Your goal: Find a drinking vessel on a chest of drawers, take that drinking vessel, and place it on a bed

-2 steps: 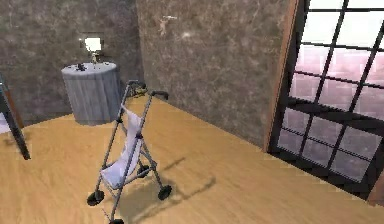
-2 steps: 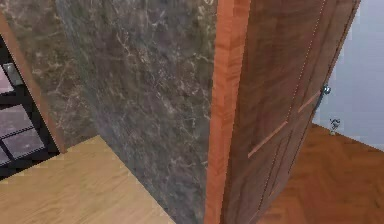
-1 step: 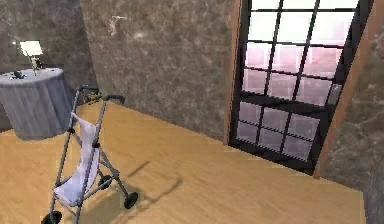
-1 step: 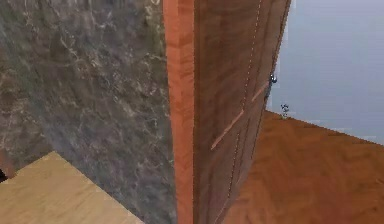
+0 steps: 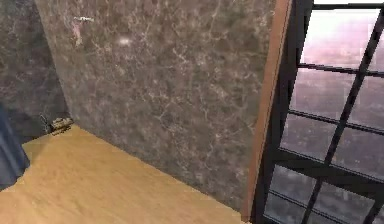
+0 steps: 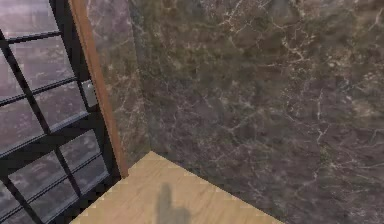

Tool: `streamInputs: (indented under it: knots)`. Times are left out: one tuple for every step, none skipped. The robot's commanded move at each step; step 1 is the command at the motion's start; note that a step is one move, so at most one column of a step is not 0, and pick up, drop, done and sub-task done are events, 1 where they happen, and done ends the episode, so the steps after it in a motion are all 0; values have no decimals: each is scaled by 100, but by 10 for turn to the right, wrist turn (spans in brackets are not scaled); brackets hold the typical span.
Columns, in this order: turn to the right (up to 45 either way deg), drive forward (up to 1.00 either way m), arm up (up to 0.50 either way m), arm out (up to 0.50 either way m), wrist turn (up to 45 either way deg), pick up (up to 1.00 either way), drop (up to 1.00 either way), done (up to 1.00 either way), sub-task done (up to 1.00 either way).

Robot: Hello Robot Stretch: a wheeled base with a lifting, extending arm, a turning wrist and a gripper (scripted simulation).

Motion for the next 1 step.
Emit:
streamInputs:
  knots:
    - [60, 0, 0, 0, 0, 0, 0, 0, 0]
